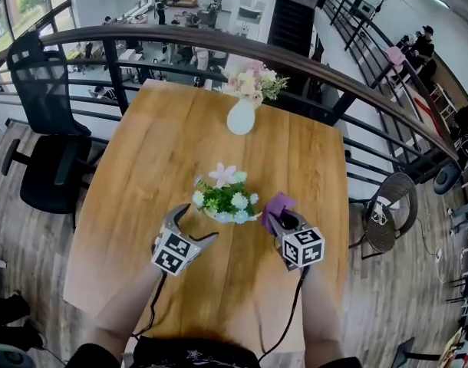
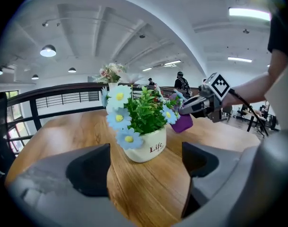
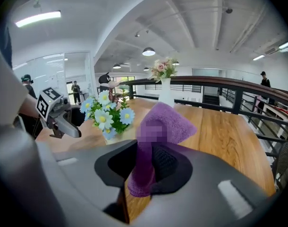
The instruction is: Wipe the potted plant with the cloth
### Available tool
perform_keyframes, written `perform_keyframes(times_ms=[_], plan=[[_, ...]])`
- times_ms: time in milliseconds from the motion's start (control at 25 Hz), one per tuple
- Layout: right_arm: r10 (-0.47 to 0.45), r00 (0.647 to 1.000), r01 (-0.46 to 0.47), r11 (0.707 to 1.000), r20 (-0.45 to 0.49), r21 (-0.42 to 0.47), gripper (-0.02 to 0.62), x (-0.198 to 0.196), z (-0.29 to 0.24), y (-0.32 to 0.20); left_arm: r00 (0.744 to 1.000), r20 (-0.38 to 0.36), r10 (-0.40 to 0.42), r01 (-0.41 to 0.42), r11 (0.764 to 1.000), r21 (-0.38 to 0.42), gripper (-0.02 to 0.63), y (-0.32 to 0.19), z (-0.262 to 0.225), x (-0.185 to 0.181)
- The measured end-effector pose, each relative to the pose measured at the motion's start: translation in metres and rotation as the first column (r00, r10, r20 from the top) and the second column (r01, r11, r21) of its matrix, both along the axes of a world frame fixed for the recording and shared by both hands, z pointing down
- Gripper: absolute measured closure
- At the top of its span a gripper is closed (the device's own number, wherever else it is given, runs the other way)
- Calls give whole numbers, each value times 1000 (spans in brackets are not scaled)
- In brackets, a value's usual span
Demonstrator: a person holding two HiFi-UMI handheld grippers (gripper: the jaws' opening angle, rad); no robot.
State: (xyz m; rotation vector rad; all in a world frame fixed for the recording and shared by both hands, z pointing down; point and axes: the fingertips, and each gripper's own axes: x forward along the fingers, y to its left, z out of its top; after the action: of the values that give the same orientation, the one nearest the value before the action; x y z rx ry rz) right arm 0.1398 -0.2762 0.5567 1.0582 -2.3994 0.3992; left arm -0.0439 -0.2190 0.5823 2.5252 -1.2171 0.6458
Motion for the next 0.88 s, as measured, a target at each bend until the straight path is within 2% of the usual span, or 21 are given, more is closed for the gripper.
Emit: perform_keyframes(times_ms=[120,320,520,720,880], plan=[[-98,994,97,995,-37,-17,512,-16,11,-9,1000,4,21,-21,1000,3,124,-14,5,4],[-244,964,241,970,-104,-42,511,-33,28,-24,996,50,79,-78,997,-10,124,-28,27,9],[-353,925,348,936,-144,-59,512,-43,36,-44,988,68,139,-141,989,33,122,-44,29,14],[-478,865,474,878,-153,-61,512,-57,39,-58,973,104,207,-213,976,52,120,-48,37,20],[-587,785,581,809,-200,-94,514,-69,42,-62,966,114,233,-244,965,95,120,-53,34,25]])
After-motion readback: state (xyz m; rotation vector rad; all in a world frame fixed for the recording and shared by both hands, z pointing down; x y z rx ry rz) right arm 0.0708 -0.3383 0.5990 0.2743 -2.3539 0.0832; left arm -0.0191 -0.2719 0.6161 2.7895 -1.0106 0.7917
